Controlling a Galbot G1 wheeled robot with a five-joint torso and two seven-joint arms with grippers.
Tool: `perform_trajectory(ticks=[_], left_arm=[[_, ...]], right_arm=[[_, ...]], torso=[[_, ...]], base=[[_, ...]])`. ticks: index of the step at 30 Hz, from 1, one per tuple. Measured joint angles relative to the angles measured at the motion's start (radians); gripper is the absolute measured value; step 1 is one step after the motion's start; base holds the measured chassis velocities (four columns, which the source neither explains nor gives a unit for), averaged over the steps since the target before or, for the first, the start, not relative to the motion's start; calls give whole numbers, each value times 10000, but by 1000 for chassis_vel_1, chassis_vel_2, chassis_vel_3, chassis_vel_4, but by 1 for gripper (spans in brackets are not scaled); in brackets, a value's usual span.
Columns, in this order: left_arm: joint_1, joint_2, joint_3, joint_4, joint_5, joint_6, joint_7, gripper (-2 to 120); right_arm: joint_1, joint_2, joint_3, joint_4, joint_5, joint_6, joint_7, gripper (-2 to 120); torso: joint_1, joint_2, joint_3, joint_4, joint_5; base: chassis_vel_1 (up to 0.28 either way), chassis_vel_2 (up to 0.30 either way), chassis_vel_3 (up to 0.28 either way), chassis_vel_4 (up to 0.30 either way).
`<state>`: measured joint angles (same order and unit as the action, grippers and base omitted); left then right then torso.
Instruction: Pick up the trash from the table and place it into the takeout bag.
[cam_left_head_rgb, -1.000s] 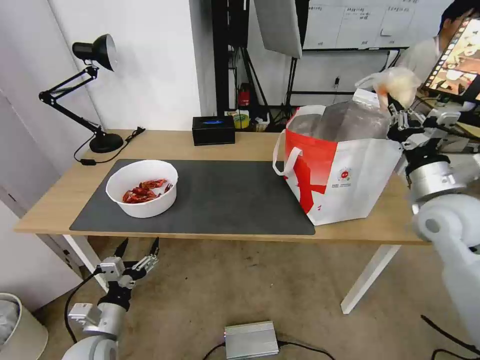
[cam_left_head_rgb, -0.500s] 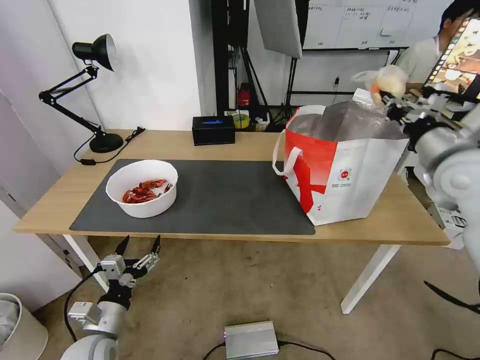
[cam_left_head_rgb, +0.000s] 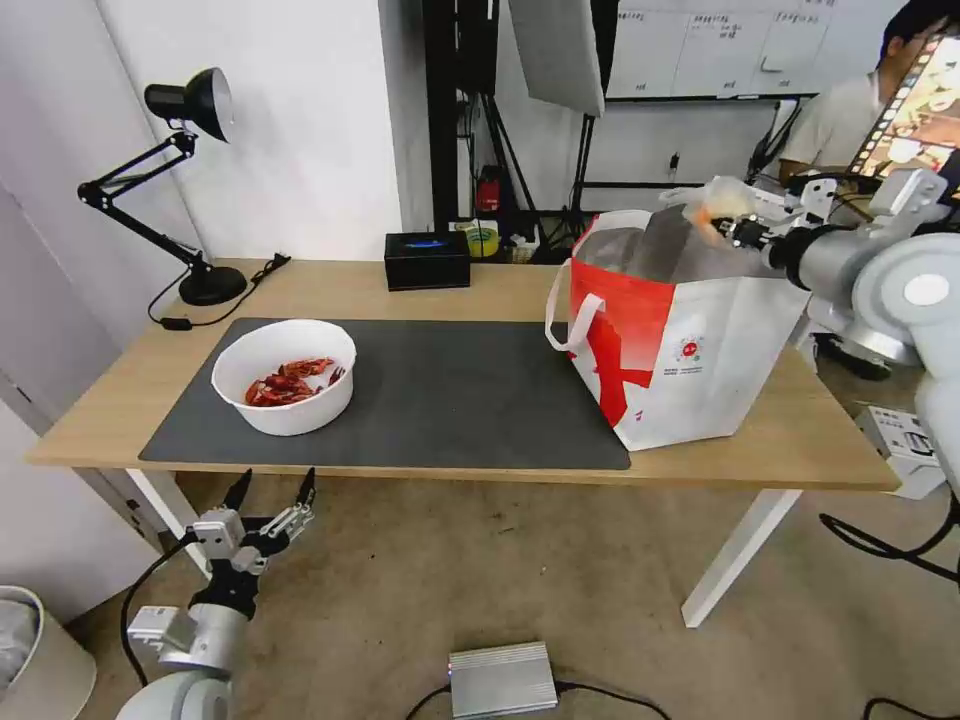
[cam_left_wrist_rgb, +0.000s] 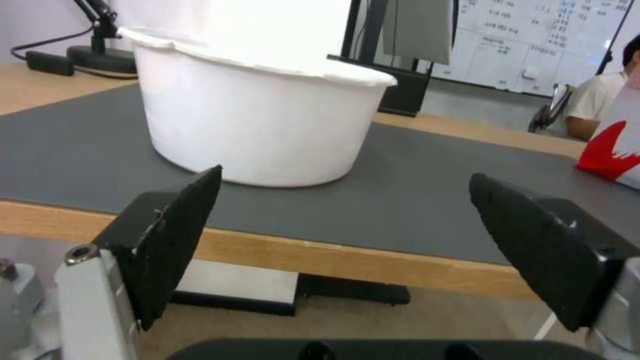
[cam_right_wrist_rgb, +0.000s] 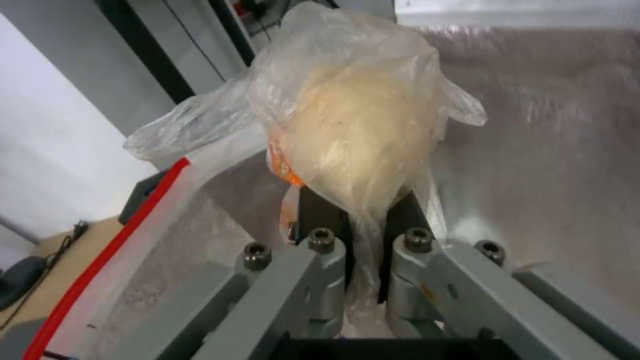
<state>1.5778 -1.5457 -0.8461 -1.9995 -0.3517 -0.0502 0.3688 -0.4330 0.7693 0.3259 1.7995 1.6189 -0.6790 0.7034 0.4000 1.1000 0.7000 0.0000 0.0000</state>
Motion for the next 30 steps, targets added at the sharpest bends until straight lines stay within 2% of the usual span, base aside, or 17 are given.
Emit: perform_trajectory(ticks=[2, 3, 6, 7, 9, 10, 13, 15, 16, 17, 20, 24, 25, 30], left_arm=[[-6, -5, 24, -11, -2, 3, 0, 100], [-6, -5, 24, -11, -2, 3, 0, 100], [-20, -12, 42, -39, -2, 10, 0, 100], [-20, -12, 42, -39, -2, 10, 0, 100], [-22, -11, 41, -78, -2, 20, -5, 100], [-22, -11, 41, -78, -2, 20, -5, 100], [4, -19, 57, -124, 1, 25, -7, 100], [6, -27, 61, -133, 4, 25, -8, 100], [7, -36, 65, -141, 7, 25, -9, 100], [7, -36, 65, -141, 7, 25, -9, 100], [25, -44, 80, -184, 18, 26, -11, 100], [44, -46, 82, -213, 21, 27, -13, 100], [61, -48, 82, -237, 23, 28, -14, 100], [91, -45, 83, -300, 26, 31, -17, 100]], right_arm=[[21, 14, 20, -6, 160, -3, 175, 15], [21, 14, 20, -6, 160, -3, 175, 15], [-5, 22, 85, 60, 247, -3, 297, 29], [-5, 22, 85, 60, 247, -3, 297, 29], [-85, 25, 198, 143, 289, 0, 347, 39], [-85, 25, 198, 143, 289, 0, 347, 39], [-240, 32, 383, 262, 335, 23, 414, 54], [-304, 32, 441, 319, 385, 32, 458, 58], [-372, 30, 496, 365, 433, 40, 497, 65], [-372, 30, 496, 365, 433, 40, 497, 65], [-516, 29, 616, 438, 435, 78, 507, 80], [-612, 29, 702, 510, 430, 145, 471, 88], [-694, 29, 768, 570, 447, 227, 443, 96], [-830, 48, 850, 641, 367, 374, 384, 100]], torso=[[0, 0, 0, 0, 0], [0, 0, 0, 0, 0], [0, 0, -1, 0, 0], [0, 0, -1, 0, 0], [0, 0, 0, 0, 0], [0, 0, 0, 0, 0], [0, 0, -1, 0, 1], [0, 0, -1, -1, 1], [0, 0, -1, -1, 1], [0, 0, -1, -1, 1], [-1, 0, -1, 0, 1], [-1, 0, -1, -1, 1], [-1, 0, -1, 0, 0], [-1, 0, -1, 0, 1]], base=[[0, 0, 0, 0], [0, 0, 0, 0], [0, 0, 0, 0], [0, 0, 0, 0], [0, 0, 0, 0], [0, 0, 0, 0], [0, 0, 0, 0], [0, 0, 0, 0], [0, 0, 0, 0], [0, 0, 0, 0], [0, 0, 0, 0], [0, 0, 0, 0], [0, 0, 0, 0], [0, 0, 0, 0]])
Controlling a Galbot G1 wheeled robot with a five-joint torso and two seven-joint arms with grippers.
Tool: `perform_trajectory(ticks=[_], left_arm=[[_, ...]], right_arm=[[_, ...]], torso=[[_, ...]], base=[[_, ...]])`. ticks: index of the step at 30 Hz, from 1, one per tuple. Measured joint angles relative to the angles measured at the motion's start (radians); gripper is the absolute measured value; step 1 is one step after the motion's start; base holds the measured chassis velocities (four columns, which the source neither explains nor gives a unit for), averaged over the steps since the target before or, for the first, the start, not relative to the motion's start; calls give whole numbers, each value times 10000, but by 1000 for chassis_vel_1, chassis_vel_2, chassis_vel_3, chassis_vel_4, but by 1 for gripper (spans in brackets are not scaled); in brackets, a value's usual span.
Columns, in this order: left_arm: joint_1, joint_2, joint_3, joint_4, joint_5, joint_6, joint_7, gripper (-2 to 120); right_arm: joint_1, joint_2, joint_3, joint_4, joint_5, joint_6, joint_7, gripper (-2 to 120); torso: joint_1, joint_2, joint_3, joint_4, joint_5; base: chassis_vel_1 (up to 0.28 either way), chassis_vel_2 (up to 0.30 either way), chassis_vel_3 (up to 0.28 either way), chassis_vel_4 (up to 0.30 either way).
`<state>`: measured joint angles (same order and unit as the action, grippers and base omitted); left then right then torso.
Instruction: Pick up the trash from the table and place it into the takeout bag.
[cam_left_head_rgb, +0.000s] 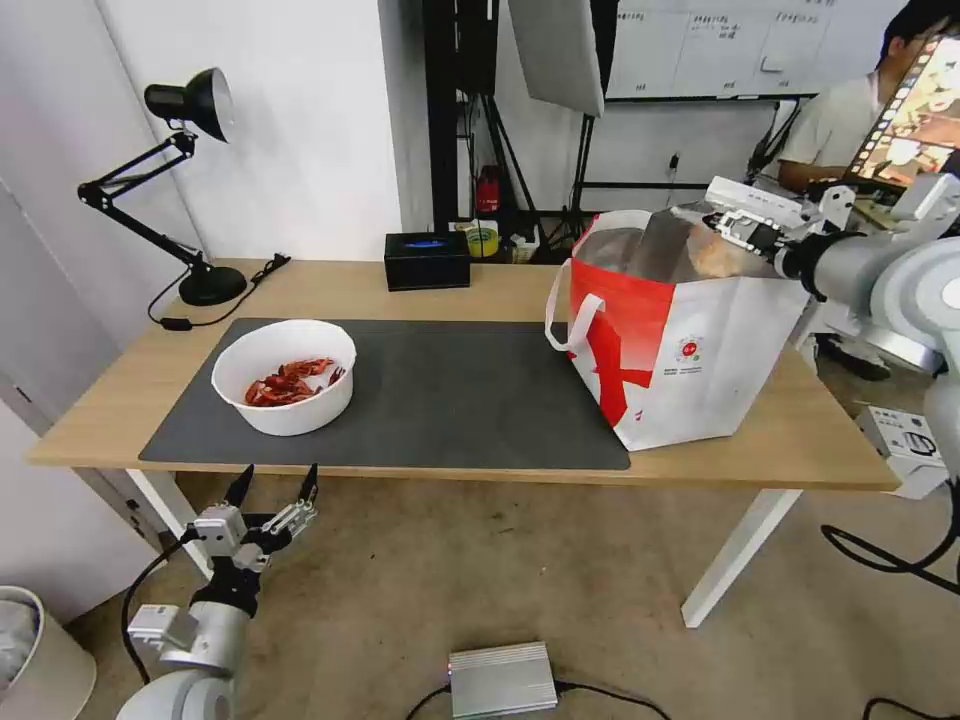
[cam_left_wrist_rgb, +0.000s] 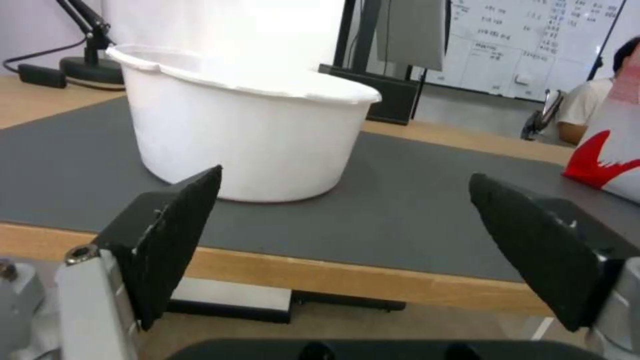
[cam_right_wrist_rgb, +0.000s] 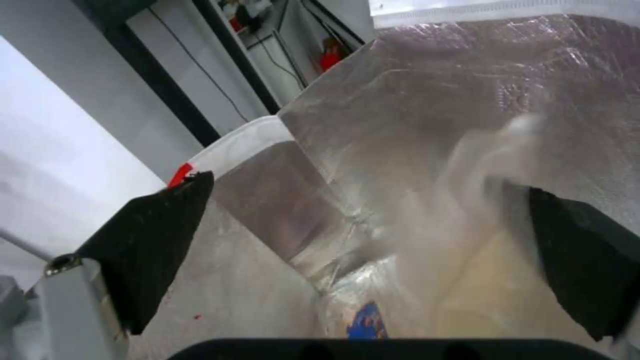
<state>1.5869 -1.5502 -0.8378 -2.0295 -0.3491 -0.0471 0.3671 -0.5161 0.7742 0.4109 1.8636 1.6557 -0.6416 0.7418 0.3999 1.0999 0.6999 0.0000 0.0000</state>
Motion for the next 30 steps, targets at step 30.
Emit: perform_trajectory(ticks=[30], left_arm=[[-4, 6, -15, -189, 15, 46, -57, 100]], right_arm=[[-3947, 415, 278, 1826, -8111, 6262, -6792, 100]], torso=[[-1, 1, 0, 0, -1]], base=[[0, 0, 0, 0]])
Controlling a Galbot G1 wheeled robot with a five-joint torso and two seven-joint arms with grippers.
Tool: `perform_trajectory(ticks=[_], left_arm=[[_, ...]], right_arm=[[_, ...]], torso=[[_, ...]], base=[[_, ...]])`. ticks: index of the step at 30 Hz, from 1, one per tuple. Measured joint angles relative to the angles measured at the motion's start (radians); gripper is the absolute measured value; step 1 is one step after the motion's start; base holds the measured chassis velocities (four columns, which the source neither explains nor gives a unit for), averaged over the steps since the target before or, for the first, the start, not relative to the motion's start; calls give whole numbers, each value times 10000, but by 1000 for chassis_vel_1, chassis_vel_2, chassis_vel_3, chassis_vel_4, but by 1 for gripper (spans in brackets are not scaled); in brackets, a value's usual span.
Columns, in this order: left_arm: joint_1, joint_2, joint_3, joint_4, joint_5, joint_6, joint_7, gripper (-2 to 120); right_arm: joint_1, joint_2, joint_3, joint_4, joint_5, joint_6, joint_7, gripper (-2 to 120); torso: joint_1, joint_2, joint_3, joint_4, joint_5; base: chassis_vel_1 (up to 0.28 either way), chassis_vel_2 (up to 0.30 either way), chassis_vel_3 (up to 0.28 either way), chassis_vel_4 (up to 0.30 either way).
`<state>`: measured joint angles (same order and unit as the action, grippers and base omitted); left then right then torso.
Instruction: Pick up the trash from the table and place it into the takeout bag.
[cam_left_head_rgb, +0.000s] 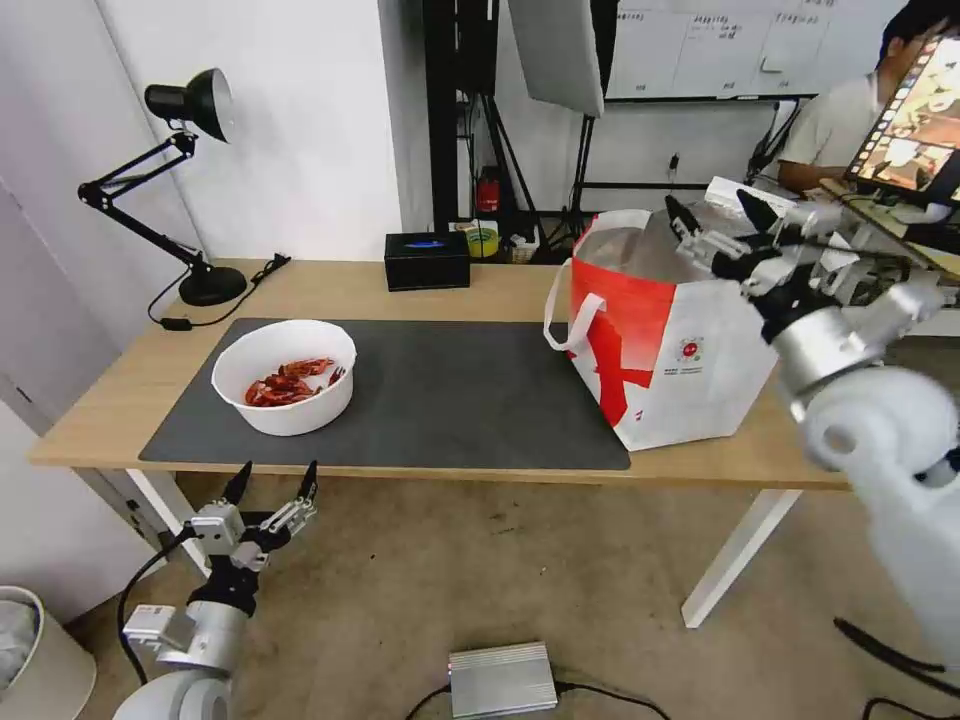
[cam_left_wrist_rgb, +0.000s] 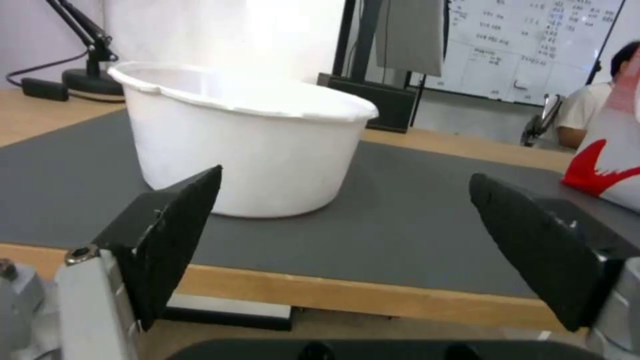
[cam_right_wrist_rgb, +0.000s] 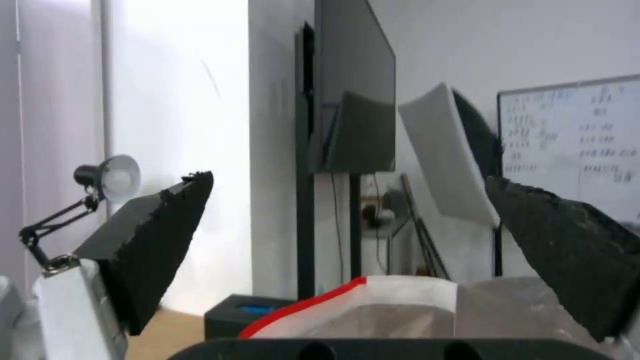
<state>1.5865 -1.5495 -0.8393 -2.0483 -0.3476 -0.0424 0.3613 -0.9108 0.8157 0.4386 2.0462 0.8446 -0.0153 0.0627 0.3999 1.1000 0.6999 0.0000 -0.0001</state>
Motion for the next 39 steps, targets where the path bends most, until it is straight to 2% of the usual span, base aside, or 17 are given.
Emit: perform_trajectory(ticks=[1, 2, 5, 6, 8, 12, 15, 21, 31, 33, 39], left_arm=[[-27, 5, -45, -18, -19, 98, -15, 100], [-27, 5, -45, -18, -19, 98, -15, 100], [-55, 70, -106, -45, -67, 165, -23, 100], [-55, 70, -106, -45, -67, 165, -23, 100], [-77, 111, -108, 8, -81, 168, -26, 100], [-112, 143, -95, 79, -86, 168, -26, 100], [-188, 190, -52, 229, -92, 169, -24, 100], [-322, 240, 33, 352, -102, 169, -20, 100], [-466, 230, 164, 488, -95, 169, -20, 100], [-500, 218, 206, 582, -67, 174, -20, 100], [-551, 220, 229, 645, -35, 186, -20, 100]], right_arm=[[-380, 263, 91, 87, -422, 385, -29, 100], [-380, 263, 91, 87, -422, 385, -29, 100], [-1457, 1125, 350, 87, -1541, 1187, -194, 100], [-1457, 1125, 350, 87, -1541, 1187, -194, 100], [-2105, 1635, 537, -57, -2243, 1572, -339, 100], [-2666, 2080, 724, -154, -2732, 1795, -411, 100], [-3605, 2787, 1005, -385, -3597, 2268, -581, 100], [-4405, 3388, 1280, -657, -4173, 2640, -703, 100], [-5258, 3804, 1270, -400, -4846, 2258, -211, 100], [-5704, 3871, 894, 125, -5024, 1699, 172, 100], [-6045, 4049, 221, 723, -5163, 1115, 489, 100]], torso=[[0, 0, 0, 1, -2], [0, 0, 0, 1, -2], [0, 0, 0, 0, -1], [0, 0, 0, 0, -1], [0, 0, 0, 1, 0], [1, 0, 1, 0, 1], [0, 0, 0, 0, 1], [0, 0, 0, -1, 0], [0, 0, 0, -1, -1], [0, 0, 0, -1, 0], [0, 0, 0, 0, 0]], base=[[0, 0, 0, 0], [0, 0, 0, 0], [0, 0, 0, 0], [0, 0, 0, 0], [0, 0, 0, 0], [0, 0, 0, 0], [0, 0, 0, 0], [0, 0, 0, 0], [0, 0, 0, 0], [0, 0, 0, 0], [0, 0, 0, 0]])
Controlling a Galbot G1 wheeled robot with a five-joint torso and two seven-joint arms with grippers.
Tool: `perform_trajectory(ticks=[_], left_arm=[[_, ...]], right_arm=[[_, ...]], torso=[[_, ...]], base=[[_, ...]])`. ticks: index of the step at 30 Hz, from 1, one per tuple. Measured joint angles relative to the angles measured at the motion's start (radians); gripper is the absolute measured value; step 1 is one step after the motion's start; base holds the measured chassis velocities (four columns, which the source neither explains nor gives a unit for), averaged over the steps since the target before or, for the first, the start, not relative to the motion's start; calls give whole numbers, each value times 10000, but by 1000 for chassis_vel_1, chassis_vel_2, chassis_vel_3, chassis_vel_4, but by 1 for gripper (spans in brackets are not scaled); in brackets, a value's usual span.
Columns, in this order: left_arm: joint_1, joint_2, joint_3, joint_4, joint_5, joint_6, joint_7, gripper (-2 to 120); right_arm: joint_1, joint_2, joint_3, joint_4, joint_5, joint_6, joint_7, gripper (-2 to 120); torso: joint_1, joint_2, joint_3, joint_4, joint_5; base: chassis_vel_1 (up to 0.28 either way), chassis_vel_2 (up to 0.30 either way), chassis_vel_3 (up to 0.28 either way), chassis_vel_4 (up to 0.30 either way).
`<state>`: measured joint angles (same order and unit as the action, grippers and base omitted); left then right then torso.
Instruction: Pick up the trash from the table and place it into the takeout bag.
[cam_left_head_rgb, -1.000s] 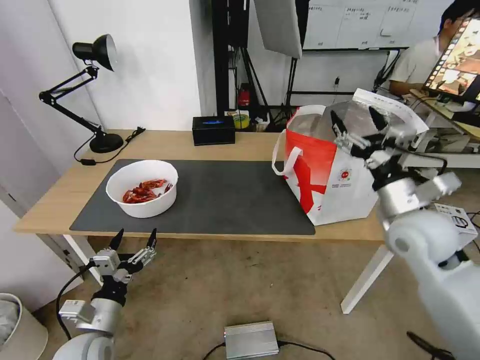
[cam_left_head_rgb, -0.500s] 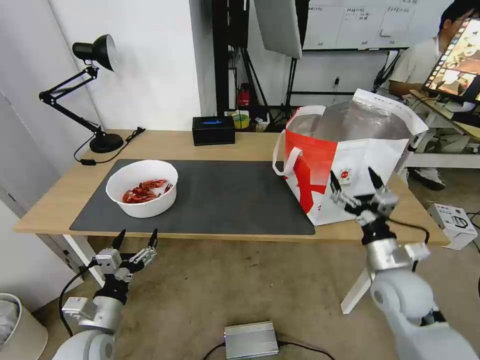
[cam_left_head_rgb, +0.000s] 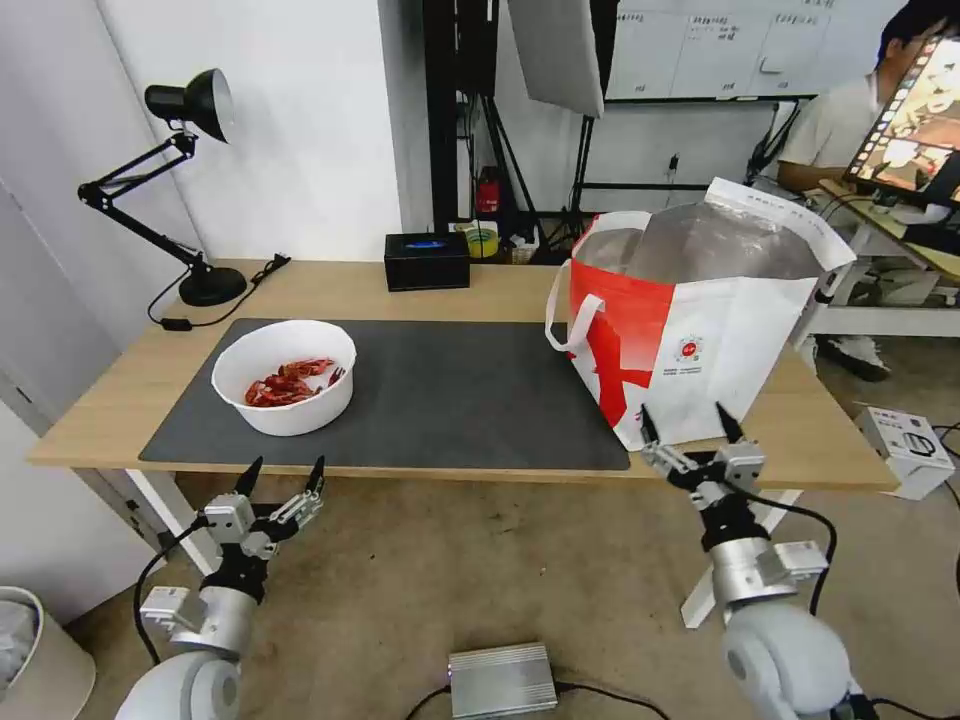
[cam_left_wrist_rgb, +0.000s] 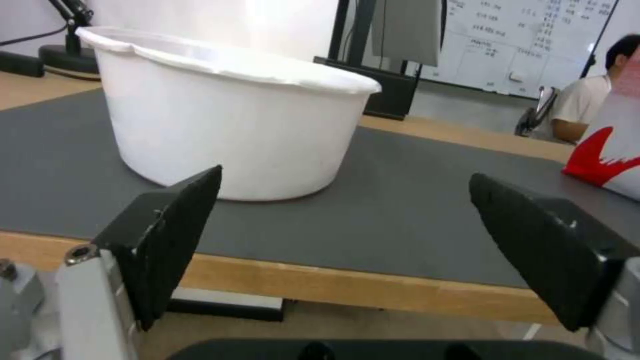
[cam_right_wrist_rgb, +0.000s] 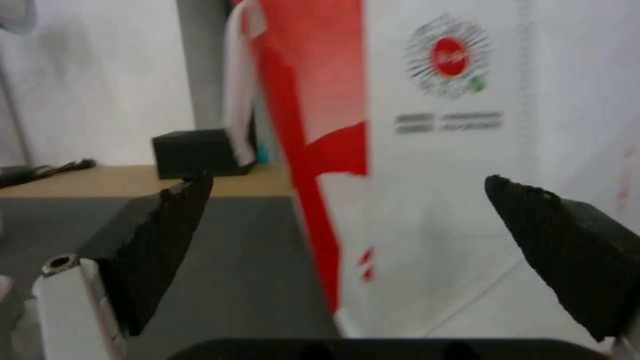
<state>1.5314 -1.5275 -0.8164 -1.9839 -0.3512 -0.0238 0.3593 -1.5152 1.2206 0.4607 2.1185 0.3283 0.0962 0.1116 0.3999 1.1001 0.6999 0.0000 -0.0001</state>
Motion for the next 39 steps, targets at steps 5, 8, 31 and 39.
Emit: perform_trajectory(ticks=[5, 8, 31, 39], left_arm=[[-31, -7, 3, -8, 3, 39, -6, 100], [-24, -39, 5, -28, 6, 59, -9, 100], [-100, -71, -6, -188, 116, 212, -35, 100], [-429, 471, -105, -807, -140, 942, -490, 100]], right_arm=[[-161, 163, -304, 112, -240, -74, 70, 100], [-345, 236, -433, 130, -402, -69, 82, 100], [-568, 294, -631, -92, -724, 92, -30, 100], [-562, 294, -630, -97, -724, 97, -27, 100]], torso=[[0, 0, 0, 0, 0], [0, 0, 1, 0, 0], [1, 0, 1, 0, 1], [1, -1, 1, -1, 1]], base=[[0, 0, 0, 0], [0, 0, 0, 0], [0, 0, 0, 0], [0, 0, 0, 0]])
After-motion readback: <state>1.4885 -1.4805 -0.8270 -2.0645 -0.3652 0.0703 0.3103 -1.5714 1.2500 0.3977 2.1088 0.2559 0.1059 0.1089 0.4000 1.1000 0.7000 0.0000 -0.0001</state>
